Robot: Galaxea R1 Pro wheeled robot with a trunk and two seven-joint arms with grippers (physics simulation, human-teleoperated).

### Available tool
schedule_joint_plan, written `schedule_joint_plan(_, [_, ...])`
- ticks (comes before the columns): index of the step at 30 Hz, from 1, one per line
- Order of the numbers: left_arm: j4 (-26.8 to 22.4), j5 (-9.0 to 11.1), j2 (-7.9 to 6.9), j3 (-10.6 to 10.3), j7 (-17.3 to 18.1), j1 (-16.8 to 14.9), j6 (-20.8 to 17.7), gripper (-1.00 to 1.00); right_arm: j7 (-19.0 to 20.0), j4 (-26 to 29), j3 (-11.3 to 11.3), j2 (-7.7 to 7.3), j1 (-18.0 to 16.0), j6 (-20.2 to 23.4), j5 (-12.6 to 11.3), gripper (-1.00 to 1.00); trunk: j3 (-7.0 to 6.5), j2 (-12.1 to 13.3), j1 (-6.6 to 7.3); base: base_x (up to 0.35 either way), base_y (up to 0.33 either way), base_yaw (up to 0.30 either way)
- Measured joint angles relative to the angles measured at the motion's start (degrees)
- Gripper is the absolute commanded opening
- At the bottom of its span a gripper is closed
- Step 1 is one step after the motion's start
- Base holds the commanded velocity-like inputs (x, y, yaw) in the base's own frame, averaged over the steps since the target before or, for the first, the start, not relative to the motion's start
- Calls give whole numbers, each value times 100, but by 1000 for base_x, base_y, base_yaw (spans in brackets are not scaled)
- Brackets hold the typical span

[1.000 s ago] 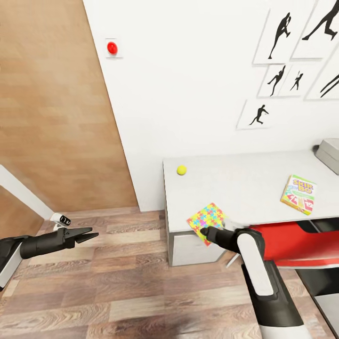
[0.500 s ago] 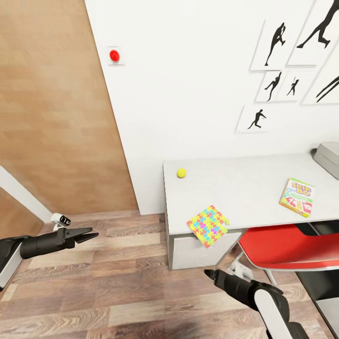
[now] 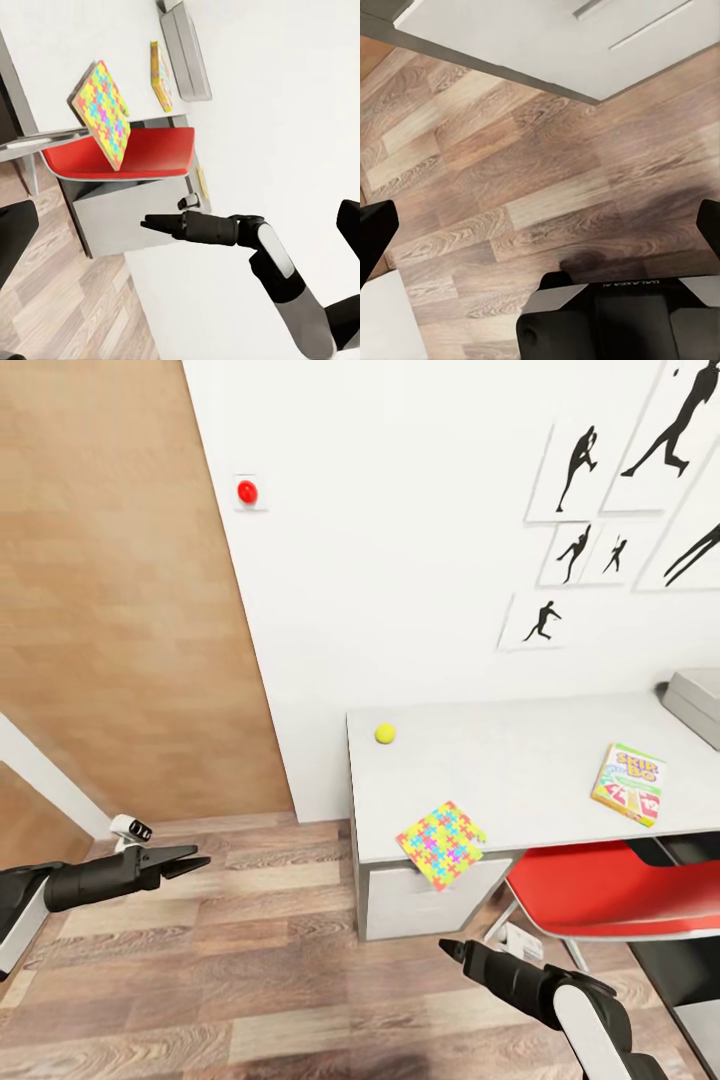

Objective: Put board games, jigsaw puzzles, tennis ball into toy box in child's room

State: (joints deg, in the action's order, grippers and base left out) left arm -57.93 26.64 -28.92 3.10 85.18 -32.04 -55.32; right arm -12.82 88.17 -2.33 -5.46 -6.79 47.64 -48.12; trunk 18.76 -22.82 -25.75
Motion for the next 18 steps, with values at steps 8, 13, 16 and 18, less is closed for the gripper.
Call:
schedule_joint_plan(8, [74, 9, 50, -19, -13, 137, 4, 100, 13, -32, 4, -3, -10, 45, -6, 100, -41, 0, 0, 0, 0, 0])
schedule_joint_plan(13, [381, 11, 37, 8, 25, 229, 240, 100, 8, -35, -3, -3, -11, 51, -8, 100, -81, 0, 0, 0, 0, 0])
schedule_joint_plan(16, [473, 13, 41, 27, 34, 246, 375, 100, 5, -40, -4, -4, -11, 47, -6, 100, -108, 0, 0, 0, 0, 0])
schedule_joint_plan(18, [501, 13, 47, 34, 29, 250, 413, 100, 1, -60, 0, -3, -11, 42, -6, 100, -126, 0, 0, 0, 0, 0])
